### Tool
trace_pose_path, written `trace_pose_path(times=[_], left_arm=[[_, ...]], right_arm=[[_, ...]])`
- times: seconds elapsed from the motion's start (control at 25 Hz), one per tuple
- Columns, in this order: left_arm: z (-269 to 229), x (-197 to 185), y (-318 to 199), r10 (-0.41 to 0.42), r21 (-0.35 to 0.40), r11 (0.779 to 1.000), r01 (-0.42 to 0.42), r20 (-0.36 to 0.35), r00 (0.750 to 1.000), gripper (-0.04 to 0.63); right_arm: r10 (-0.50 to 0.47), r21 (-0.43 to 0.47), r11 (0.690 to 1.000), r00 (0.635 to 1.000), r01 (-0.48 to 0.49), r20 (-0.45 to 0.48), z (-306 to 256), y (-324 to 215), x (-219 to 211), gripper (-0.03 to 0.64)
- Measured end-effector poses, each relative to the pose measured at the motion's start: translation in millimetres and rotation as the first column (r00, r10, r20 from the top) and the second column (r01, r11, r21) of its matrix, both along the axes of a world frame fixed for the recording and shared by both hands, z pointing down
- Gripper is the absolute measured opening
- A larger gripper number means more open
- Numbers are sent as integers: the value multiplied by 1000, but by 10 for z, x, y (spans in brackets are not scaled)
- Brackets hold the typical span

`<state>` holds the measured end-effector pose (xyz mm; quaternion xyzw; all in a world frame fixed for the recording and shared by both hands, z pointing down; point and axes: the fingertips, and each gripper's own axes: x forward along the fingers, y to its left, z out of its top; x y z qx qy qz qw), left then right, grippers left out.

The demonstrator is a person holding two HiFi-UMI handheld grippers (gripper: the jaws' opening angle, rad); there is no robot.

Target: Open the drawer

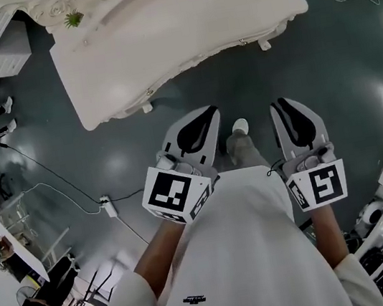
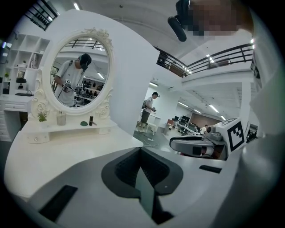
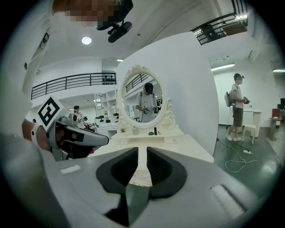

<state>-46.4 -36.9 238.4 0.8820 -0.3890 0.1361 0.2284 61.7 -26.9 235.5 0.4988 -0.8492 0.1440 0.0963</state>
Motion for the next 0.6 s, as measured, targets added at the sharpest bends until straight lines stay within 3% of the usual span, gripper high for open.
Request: trace_pose_path(times=[0.6], left_arm=[[431,14,-116,-54,-33,998,56,49,997,9]], right_arm=[[-21,-48,999,999,20,-27,599,-338,69,106]])
